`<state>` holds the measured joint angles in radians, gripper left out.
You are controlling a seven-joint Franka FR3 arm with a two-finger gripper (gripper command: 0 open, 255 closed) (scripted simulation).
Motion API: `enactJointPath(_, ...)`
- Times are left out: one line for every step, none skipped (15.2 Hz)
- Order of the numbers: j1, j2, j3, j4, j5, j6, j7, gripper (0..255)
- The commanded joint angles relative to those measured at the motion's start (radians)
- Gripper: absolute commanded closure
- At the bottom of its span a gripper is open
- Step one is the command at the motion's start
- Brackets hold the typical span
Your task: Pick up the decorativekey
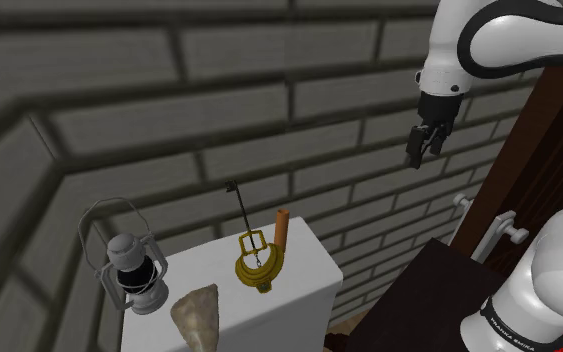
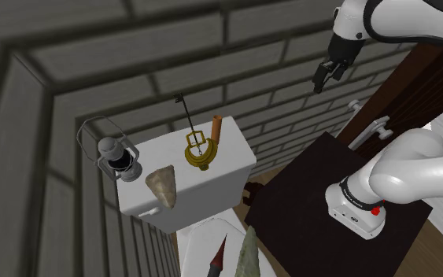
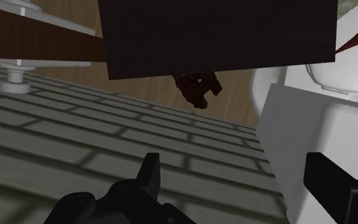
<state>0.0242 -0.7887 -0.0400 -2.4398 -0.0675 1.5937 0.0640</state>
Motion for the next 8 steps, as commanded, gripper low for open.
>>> enactJointPath(0.0,0.0,0.0,0.0,0.0,0.0,0.0,0)
enactJointPath(0.007,0.008,0.015,-0.011,0.016,0.029,0.022,0)
enactJointPath(0.015,0.018,0.031,-0.022,0.031,0.058,0.044,0)
enactJointPath(0.022,0.029,0.046,-0.03,0.046,0.087,0.066,0)
enactJointPath(0.029,0.042,0.062,-0.038,0.06,0.117,0.087,0)
enactJointPath(0.036,0.057,0.078,-0.044,0.074,0.147,0.109,0)
enactJointPath(0.043,0.072,0.094,-0.049,0.087,0.178,0.13,0)
enactJointPath(0.05,0.089,0.11,-0.052,0.1,0.209,0.15,0)
